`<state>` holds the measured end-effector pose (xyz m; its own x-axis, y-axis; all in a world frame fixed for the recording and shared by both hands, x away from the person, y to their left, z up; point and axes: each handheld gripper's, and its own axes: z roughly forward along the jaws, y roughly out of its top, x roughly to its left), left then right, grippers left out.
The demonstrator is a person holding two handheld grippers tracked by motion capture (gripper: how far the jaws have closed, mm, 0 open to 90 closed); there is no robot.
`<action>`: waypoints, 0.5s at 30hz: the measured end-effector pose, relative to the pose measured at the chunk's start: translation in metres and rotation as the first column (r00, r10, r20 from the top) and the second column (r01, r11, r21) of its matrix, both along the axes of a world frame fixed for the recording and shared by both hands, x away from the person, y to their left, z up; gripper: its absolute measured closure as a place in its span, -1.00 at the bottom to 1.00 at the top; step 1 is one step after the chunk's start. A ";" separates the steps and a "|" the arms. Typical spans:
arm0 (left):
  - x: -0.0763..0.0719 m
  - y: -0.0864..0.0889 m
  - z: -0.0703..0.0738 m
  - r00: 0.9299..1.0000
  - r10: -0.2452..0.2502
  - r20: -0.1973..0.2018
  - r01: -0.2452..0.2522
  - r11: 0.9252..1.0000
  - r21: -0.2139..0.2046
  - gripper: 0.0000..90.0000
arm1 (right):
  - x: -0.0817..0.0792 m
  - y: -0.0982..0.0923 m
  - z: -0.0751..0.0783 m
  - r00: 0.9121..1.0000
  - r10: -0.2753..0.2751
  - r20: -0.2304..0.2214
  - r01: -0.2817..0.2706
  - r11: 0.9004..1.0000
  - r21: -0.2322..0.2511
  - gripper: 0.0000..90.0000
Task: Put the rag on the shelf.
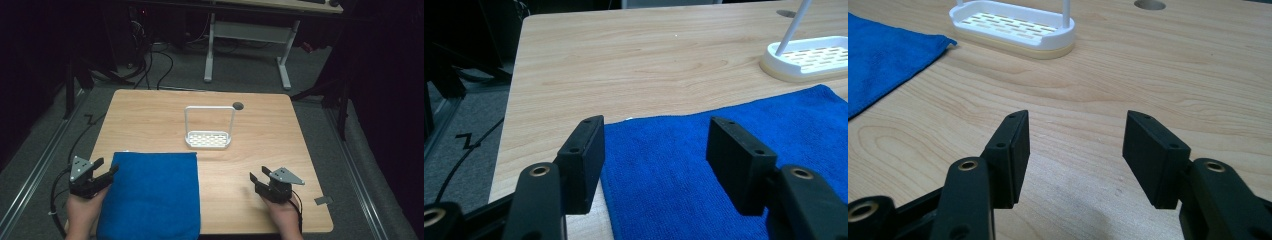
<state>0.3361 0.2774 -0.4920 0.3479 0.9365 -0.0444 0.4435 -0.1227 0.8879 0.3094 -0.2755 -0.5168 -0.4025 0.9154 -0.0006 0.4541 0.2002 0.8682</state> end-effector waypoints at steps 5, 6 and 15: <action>-0.006 -0.002 0.004 1.000 0.014 0.009 -0.014 1.000 -0.002 -0.08 | 0.000 0.001 0.001 1.000 0.004 0.003 -0.004 1.000 0.003 -0.01; -0.010 -0.004 0.007 1.000 0.013 0.007 -0.013 1.000 -0.008 -0.08 | 0.000 0.001 0.001 1.000 0.005 0.002 -0.005 1.000 0.004 -0.01; -0.025 -0.029 0.016 0.999 -0.007 0.032 0.006 0.999 0.037 -0.08 | 0.000 0.003 0.003 1.000 0.028 0.005 -0.028 1.000 0.005 0.00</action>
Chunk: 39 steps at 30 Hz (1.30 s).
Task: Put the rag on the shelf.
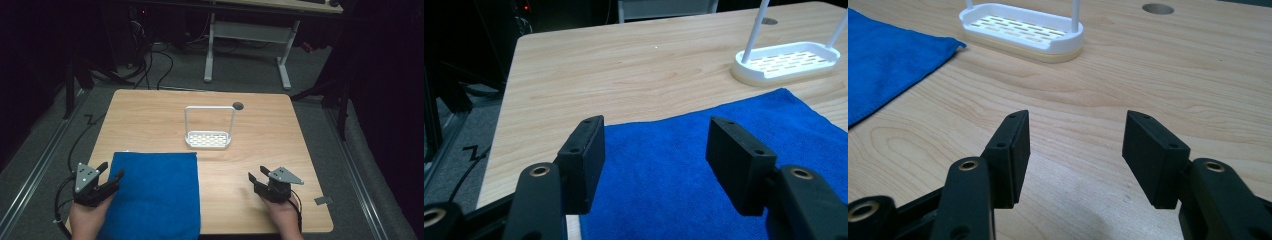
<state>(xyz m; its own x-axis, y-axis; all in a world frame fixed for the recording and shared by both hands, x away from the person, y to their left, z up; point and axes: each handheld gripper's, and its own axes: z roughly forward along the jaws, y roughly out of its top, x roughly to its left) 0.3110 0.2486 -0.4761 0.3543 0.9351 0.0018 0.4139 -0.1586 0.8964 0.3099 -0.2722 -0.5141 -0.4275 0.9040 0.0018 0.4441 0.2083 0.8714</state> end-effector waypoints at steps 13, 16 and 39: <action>0.053 0.000 -0.019 0.995 0.026 -0.098 -0.027 1.000 -0.011 -0.05 | 0.000 0.031 0.008 0.994 0.105 -0.006 -0.105 0.994 0.024 0.00; 0.064 0.002 -0.022 0.993 0.043 -0.109 -0.043 0.999 0.000 -0.05 | 0.003 0.043 0.011 0.992 0.123 -0.013 -0.123 0.992 0.032 -0.01; 0.113 0.035 -0.056 0.963 0.121 -0.242 -0.122 0.992 0.012 0.25 | 0.026 0.086 0.013 0.983 0.169 -0.073 -0.170 0.985 -0.016 0.02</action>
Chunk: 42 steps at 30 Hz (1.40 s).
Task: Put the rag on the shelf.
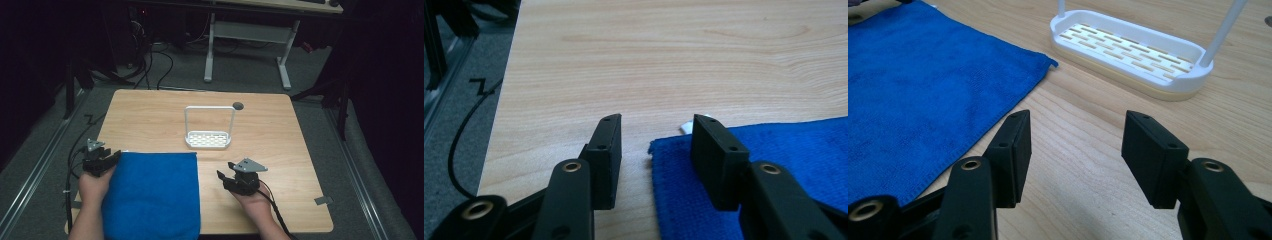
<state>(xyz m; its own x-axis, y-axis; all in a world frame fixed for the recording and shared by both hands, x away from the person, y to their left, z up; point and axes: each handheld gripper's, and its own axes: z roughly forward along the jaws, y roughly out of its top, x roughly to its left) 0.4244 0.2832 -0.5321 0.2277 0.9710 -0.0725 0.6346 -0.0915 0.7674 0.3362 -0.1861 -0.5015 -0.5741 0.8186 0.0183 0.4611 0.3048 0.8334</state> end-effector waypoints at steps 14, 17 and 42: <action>-0.001 -0.003 -0.001 0.999 -0.030 -0.039 0.030 0.999 0.019 0.46 | -0.003 0.001 0.003 1.000 0.006 0.005 -0.006 1.000 0.007 0.03; -0.002 -0.005 -0.001 0.998 -0.050 -0.042 0.051 0.999 0.019 0.67 | -0.003 0.002 0.003 1.000 0.004 0.003 -0.004 1.000 0.012 0.03; -0.029 -0.003 0.017 0.993 -0.084 0.081 0.085 0.996 -0.019 0.99 | 0.051 0.063 -0.014 0.998 0.016 -0.064 -0.015 1.000 0.020 0.13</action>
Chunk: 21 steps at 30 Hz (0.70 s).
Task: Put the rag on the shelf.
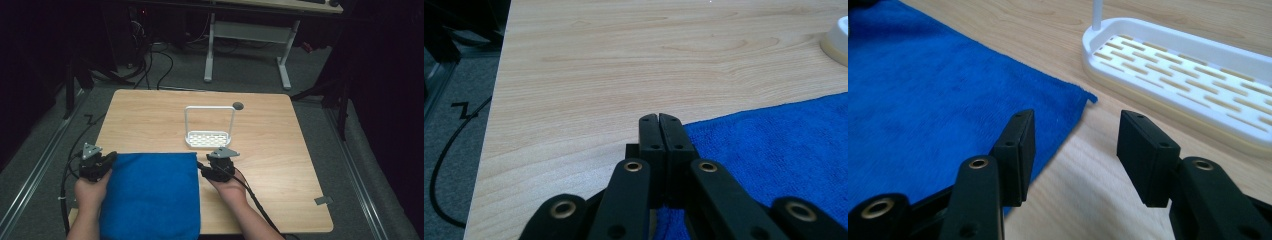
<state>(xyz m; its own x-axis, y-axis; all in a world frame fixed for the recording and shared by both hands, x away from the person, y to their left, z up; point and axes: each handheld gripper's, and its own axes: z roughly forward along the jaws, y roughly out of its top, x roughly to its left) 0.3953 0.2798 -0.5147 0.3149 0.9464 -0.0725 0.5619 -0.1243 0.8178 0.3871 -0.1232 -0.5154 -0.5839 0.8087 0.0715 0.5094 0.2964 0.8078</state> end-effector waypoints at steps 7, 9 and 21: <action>-0.002 -0.003 0.003 1.000 -0.013 0.013 0.013 1.000 0.007 0.99 | 0.022 0.016 -0.007 0.999 -0.021 -0.031 0.021 1.000 0.006 0.20; -0.003 -0.004 0.004 1.000 -0.014 0.015 0.014 1.000 0.011 0.99 | 0.029 0.021 -0.010 0.999 -0.027 -0.045 0.027 1.000 -0.001 0.22; -0.005 -0.004 0.006 1.000 -0.019 0.019 0.019 1.000 0.001 0.99 | 0.045 0.041 -0.018 0.994 -0.055 -0.093 0.050 0.997 -0.056 0.41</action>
